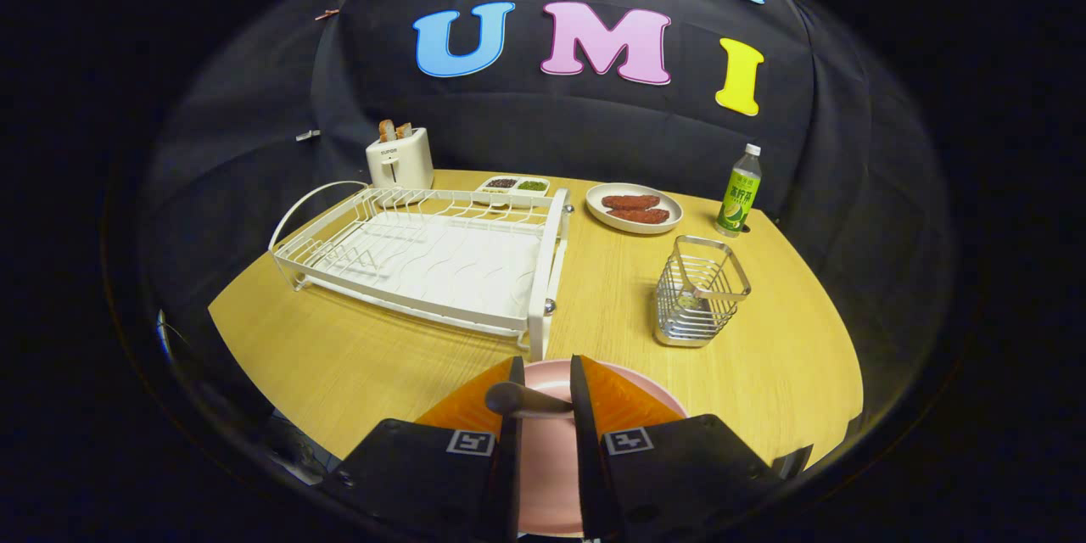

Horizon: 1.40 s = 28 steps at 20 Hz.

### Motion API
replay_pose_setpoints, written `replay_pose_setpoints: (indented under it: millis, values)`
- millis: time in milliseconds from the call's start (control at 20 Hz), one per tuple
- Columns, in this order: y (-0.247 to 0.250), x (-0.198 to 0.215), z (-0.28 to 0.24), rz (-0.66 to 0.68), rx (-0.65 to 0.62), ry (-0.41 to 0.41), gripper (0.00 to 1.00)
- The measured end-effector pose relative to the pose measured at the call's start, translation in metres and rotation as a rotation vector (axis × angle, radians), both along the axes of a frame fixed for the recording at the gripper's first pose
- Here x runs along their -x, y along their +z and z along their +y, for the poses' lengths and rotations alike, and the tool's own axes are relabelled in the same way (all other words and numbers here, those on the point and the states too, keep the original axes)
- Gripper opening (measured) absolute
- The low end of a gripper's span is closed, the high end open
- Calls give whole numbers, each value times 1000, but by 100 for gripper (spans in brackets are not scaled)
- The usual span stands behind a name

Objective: Take the plate from the dish rack, then take the spoon from the basket and place it into the plate.

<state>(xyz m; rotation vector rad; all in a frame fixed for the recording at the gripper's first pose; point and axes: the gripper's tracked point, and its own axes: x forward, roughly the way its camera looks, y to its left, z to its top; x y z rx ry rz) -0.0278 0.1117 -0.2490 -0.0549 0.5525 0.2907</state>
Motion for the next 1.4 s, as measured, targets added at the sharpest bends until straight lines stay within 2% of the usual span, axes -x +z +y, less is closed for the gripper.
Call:
replay_pose_setpoints:
  millis: [150,250,300,350,400,500,800,1100,1400]
  values:
    - [-2,5,16,46,-43,31,39]
    - [1,11,29,81,-98,49,53]
    - [3,12,33,88,-117,55,70]
    - [6,13,36,90,-130,62,78]
    - [9,13,36,89,-135,61,90]
    - [20,14,38,81,-164,66,100]
    - [83,-1,23,-18,-239,-1,99]
    - [192,-27,-24,-264,-236,-102,99]
    - [285,-23,-85,-473,-194,-217,99]
